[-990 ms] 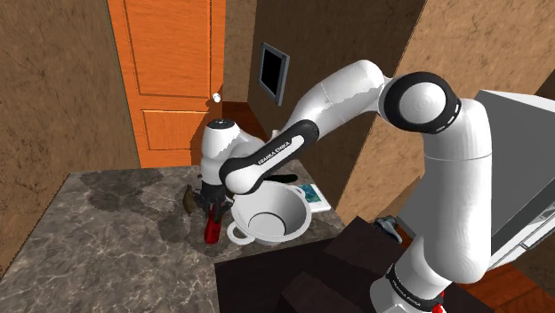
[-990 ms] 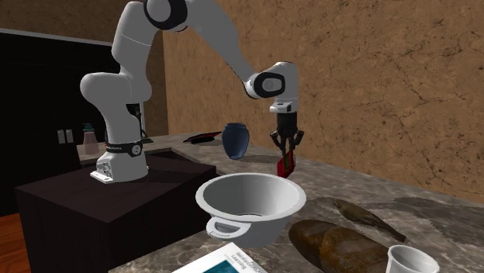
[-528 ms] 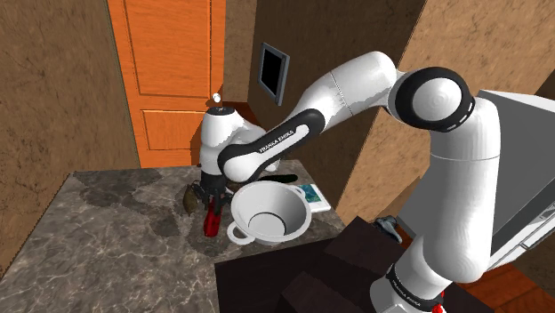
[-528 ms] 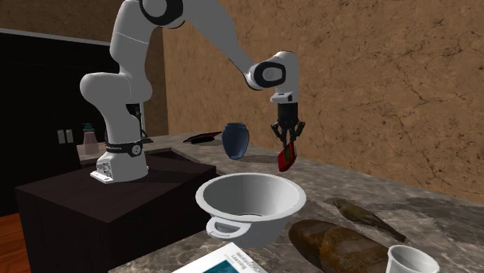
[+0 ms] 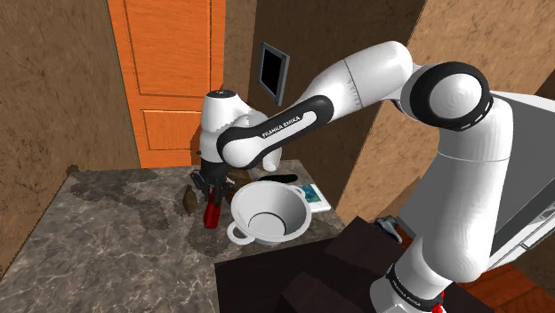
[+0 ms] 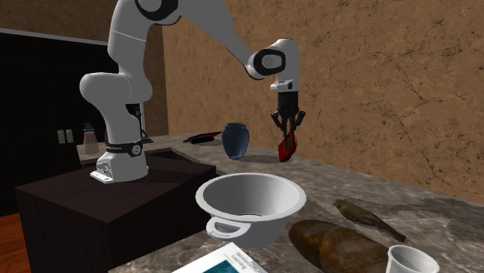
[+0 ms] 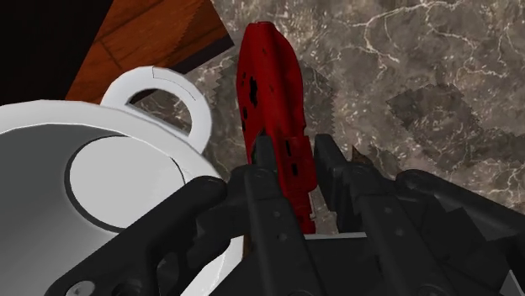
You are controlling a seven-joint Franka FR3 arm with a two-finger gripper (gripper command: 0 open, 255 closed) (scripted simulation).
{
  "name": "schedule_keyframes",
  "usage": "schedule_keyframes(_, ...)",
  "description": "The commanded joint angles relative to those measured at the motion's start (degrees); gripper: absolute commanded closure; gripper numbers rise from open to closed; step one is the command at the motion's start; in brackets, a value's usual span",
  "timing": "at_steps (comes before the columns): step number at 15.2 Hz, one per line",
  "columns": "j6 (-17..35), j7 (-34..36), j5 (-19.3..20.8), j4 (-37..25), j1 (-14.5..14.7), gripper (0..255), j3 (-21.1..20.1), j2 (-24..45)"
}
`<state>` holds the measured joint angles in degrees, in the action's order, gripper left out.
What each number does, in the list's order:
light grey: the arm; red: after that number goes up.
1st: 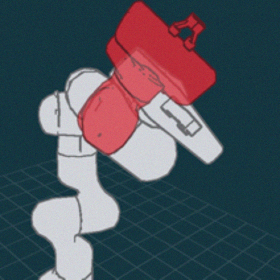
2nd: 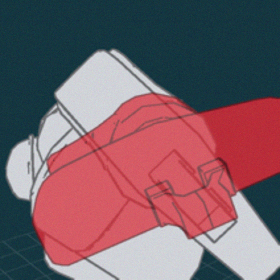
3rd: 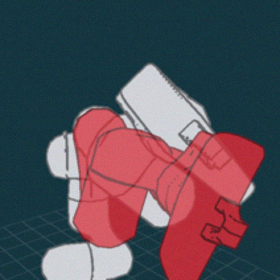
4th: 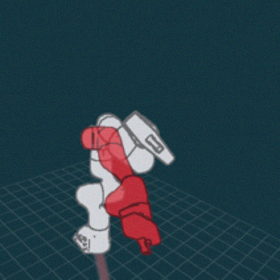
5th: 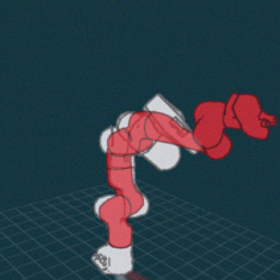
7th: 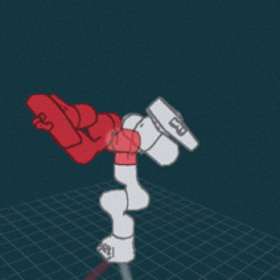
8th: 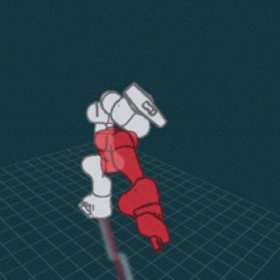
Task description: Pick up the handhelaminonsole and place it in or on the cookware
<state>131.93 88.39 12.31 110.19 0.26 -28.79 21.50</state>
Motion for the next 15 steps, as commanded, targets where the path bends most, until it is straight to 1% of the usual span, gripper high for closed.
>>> schedule_keyframes(1, -1.34, -0.44, -0.68, -0.49, -0.27, 255, -0.35, -0.96)
schedule_keyframes(4, -3.05, -0.95, -1.5, -1.18, -0.57, 255, -0.74, -2.12)
schedule_keyframes(10, -1.09, -10.76, -8.25, 9.72, -7.76, 255, -0.88, -12.54)
schedule_keyframes(15, -1.05, -20.12, -13.89, 16.77, -12.07, 255, 0.99, -20.5)
